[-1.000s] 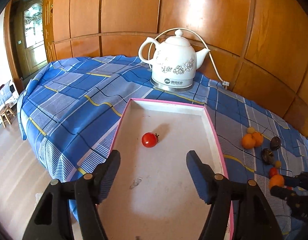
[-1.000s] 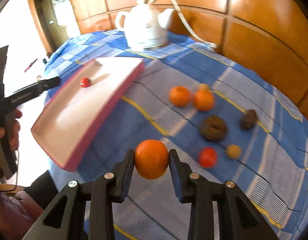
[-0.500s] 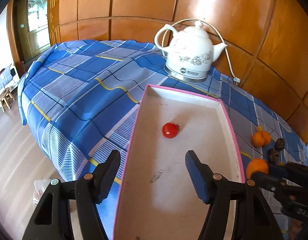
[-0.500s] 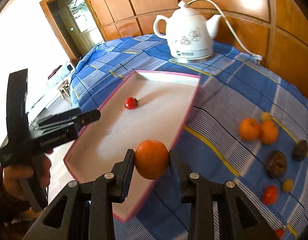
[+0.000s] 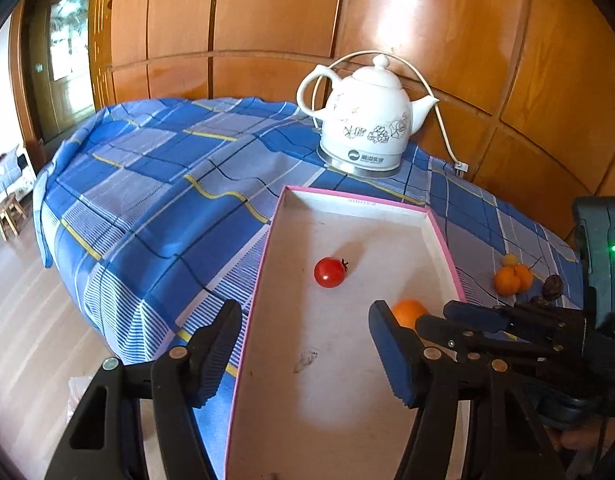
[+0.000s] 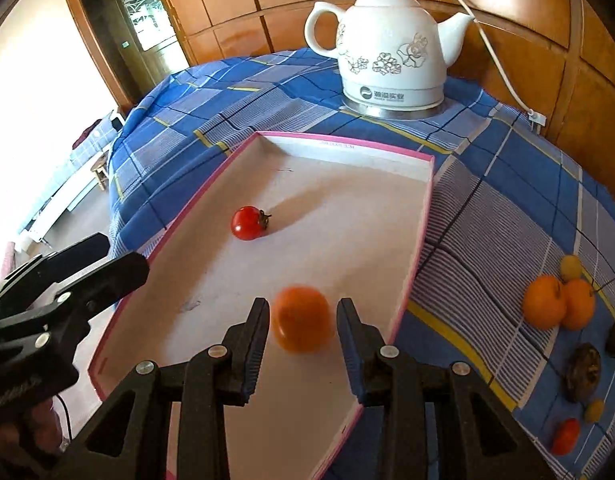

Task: Organize fruits
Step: 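Carry the tangerine into the tray with the right gripper and release, then reach the left gripper to another tangerine and grasp it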

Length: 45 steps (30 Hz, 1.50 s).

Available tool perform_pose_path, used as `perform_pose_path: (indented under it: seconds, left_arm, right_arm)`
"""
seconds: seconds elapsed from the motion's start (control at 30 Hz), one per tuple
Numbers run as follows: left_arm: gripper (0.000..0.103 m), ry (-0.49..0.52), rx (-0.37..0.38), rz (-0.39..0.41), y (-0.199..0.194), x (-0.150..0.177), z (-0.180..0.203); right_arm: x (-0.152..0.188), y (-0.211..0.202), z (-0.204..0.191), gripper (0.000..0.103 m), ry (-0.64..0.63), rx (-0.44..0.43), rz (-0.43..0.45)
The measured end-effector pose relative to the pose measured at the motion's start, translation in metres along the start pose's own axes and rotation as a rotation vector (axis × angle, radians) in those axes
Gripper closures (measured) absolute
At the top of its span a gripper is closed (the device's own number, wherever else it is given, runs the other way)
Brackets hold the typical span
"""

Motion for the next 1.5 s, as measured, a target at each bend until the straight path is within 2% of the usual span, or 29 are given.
perform_pose_path:
  seconds: [0.33,0.8,1.1,1.27,1.5]
  left_arm:
    - [0.036,0.028,0.008,0.016,-0.007,0.001,0.012]
    - [0.036,0.069,0.050,0.012,-0.011,0.008,0.032]
    - [0.036,0.111,0.083,0.015,-0.017,0.008,0.049]
    - [0.036,0.145,0.121,0.011,-0.020,0.008,0.067]
    - [0.036,0.265,0.204,-0.005,-0.020,0.004,0.114]
  right_arm:
    - [0.005,-0.021,0.004,0.067,0.048,0.014,0.061]
    - [0.021,-0.073,0.031,0.067,0.105,0.113,0.172]
    - [0.050,-0.103,0.081,0.067,0.213,0.174,0.193]
    - [0.068,-0.127,0.120,0.067,0.269,0.245,0.204]
    - [0.081,-0.163,0.165,0.067,0.287,0.341,0.220]
Point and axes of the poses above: each gripper's, at about its wrist camera, not at the fingertips, and y roughly the way its jaws point, z to its right, x to its underside, the point moved 9 cm from there along y, roughly the way its jaws point
